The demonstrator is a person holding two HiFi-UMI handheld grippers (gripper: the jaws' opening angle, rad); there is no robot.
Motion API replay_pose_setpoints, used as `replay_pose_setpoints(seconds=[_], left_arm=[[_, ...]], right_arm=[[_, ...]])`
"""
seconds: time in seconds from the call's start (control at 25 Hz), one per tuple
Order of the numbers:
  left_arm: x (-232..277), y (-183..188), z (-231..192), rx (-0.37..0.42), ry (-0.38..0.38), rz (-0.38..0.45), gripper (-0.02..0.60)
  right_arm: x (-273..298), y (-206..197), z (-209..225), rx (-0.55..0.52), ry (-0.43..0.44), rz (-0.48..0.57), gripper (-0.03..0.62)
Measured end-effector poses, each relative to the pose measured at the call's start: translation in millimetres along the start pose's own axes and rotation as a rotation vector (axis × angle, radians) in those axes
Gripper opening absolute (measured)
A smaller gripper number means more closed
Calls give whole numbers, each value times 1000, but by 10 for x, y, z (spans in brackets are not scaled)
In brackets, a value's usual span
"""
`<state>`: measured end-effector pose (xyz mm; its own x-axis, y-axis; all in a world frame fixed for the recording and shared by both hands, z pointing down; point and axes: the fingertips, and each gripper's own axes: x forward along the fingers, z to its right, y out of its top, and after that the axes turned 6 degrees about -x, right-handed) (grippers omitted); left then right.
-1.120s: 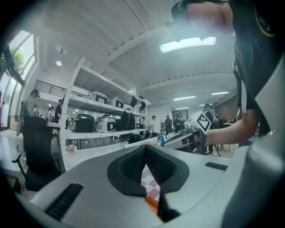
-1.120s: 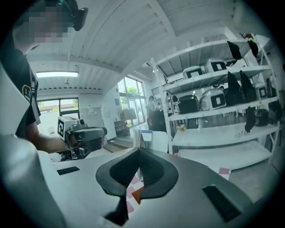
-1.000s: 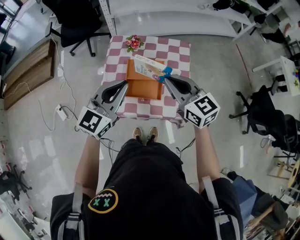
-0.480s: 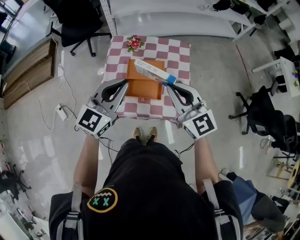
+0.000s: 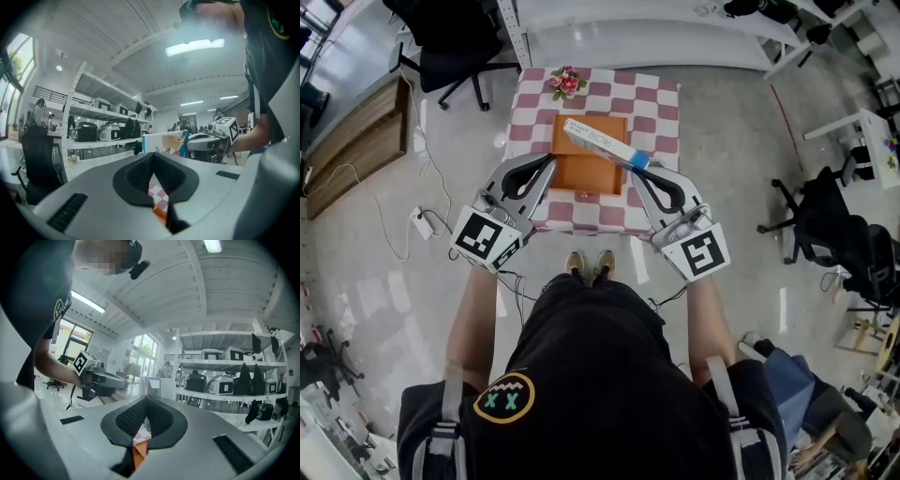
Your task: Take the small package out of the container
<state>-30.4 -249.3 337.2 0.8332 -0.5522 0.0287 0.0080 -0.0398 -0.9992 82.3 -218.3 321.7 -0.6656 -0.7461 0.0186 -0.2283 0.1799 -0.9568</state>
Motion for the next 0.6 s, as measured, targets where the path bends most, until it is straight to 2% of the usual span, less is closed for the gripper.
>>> replay_pose_setpoints(seconds=[0.6], left_arm=[[-6,13,-26,4,10,11,17]], right_arm=[[17,8,19,-18,-18,-5,21]])
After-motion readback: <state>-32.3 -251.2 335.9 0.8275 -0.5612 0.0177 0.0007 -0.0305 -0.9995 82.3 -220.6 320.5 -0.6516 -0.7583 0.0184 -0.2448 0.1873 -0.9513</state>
